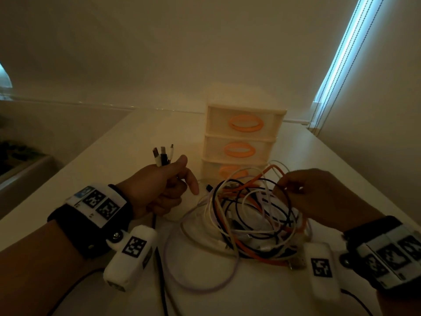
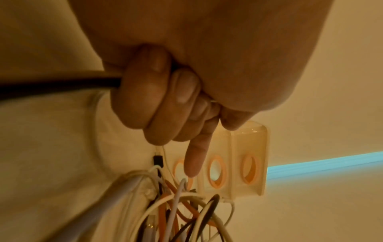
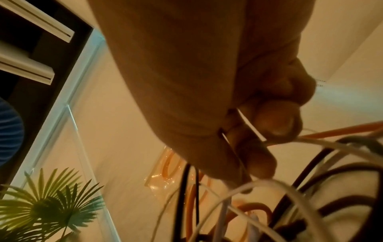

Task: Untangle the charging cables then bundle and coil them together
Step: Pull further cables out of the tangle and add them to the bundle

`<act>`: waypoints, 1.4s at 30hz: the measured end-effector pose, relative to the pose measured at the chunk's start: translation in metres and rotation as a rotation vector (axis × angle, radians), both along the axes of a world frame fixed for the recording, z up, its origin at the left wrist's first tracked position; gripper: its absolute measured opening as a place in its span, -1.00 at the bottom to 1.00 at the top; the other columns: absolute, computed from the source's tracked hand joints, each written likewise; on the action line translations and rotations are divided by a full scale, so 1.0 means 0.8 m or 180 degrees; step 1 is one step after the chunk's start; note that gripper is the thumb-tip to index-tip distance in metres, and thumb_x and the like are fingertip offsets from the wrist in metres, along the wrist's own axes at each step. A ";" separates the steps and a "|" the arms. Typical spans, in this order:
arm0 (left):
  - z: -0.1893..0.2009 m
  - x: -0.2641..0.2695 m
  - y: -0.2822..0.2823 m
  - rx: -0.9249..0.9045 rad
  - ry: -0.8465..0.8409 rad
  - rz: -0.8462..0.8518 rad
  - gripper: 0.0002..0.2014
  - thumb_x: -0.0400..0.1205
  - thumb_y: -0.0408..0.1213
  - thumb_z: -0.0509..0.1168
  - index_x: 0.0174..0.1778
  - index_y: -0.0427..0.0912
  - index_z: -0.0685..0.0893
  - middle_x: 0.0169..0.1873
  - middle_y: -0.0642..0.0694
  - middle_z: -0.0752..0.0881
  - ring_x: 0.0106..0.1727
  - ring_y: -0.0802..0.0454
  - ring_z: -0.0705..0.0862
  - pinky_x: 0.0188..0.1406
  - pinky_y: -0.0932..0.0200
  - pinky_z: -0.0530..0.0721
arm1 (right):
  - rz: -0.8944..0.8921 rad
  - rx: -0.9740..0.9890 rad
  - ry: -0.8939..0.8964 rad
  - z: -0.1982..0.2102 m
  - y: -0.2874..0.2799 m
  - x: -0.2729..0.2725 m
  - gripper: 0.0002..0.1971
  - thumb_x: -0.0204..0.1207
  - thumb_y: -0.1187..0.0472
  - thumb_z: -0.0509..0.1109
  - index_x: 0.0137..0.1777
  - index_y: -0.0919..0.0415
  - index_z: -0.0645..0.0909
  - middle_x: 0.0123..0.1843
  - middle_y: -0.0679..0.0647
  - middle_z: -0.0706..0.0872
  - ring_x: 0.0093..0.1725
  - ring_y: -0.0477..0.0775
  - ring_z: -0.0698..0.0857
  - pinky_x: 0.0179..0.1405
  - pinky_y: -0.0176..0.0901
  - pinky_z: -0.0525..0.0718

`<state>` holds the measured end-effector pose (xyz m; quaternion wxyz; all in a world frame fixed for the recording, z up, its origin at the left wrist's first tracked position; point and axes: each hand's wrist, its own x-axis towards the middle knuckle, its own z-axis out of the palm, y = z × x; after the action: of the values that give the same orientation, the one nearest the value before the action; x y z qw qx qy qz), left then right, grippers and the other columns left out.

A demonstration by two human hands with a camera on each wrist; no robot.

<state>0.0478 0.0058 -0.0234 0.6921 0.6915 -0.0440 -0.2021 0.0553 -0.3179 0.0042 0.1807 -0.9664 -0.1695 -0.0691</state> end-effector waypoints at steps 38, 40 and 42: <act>-0.008 -0.008 -0.022 0.0500 0.0120 0.0154 -0.38 0.52 0.27 0.15 0.01 -0.22 0.82 -0.53 -0.01 0.17 -0.58 0.11 0.07 -0.62 0.36 0.06 | 0.0078 -0.0611 0.0705 -0.006 0.023 0.027 -0.71 0.50 0.28 0.42 -0.42 -0.03 0.58 -0.30 -0.03 0.66 -0.20 0.05 0.69 -0.17 -0.16 0.67; -0.007 -0.008 -0.021 0.0499 0.0123 0.0161 -0.41 0.52 0.27 0.15 -0.05 -0.18 0.83 -0.52 -0.02 0.17 -0.56 0.10 0.07 -0.60 0.34 0.05 | -0.0005 -0.0739 0.0737 -0.002 0.024 0.026 -0.83 0.51 0.20 0.44 -0.32 0.12 0.72 -0.23 0.07 0.75 -0.19 0.05 0.73 -0.20 -0.20 0.69; -0.007 -0.008 -0.021 0.0504 0.0131 0.0160 -0.43 0.54 0.27 0.15 -0.09 -0.14 0.85 -0.52 -0.02 0.17 -0.54 0.10 0.06 -0.60 0.32 0.05 | -0.0110 -0.0920 0.0768 0.001 0.026 0.023 -0.78 0.56 0.13 0.40 -0.13 0.27 0.79 -0.14 0.13 0.77 -0.16 0.05 0.72 -0.30 -0.34 0.60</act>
<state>0.0411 -0.0110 -0.0294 0.6409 0.7407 0.0038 -0.2016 0.0733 -0.2971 0.0047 0.0579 -0.9863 -0.1380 0.0693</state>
